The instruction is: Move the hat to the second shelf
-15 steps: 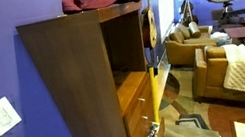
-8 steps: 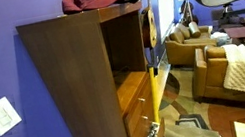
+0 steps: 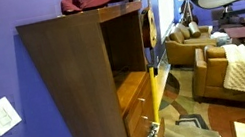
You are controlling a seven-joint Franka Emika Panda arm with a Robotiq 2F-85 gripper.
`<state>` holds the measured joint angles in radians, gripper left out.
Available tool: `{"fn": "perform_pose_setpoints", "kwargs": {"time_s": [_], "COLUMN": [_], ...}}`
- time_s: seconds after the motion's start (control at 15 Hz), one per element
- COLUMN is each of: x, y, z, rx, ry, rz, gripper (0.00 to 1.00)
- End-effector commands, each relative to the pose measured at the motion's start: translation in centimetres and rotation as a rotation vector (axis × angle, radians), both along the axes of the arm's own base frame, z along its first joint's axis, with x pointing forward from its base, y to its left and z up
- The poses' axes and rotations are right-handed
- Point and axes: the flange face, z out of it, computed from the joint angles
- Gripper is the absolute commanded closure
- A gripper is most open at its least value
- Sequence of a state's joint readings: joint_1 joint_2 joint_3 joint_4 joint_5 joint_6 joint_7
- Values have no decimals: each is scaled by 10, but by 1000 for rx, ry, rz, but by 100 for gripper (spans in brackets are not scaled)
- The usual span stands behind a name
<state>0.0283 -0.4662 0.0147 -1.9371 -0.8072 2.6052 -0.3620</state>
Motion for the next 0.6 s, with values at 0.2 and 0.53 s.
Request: {"fn": "perform_pose_setpoints", "kwargs": {"time_s": [0.2, 0.53], "x": [-2, -17], "y": [2, 4], "z": [3, 27], "rx": [51, 37], "ry": [-30, -122], "rz": [23, -12], "gripper": [98, 98]}}
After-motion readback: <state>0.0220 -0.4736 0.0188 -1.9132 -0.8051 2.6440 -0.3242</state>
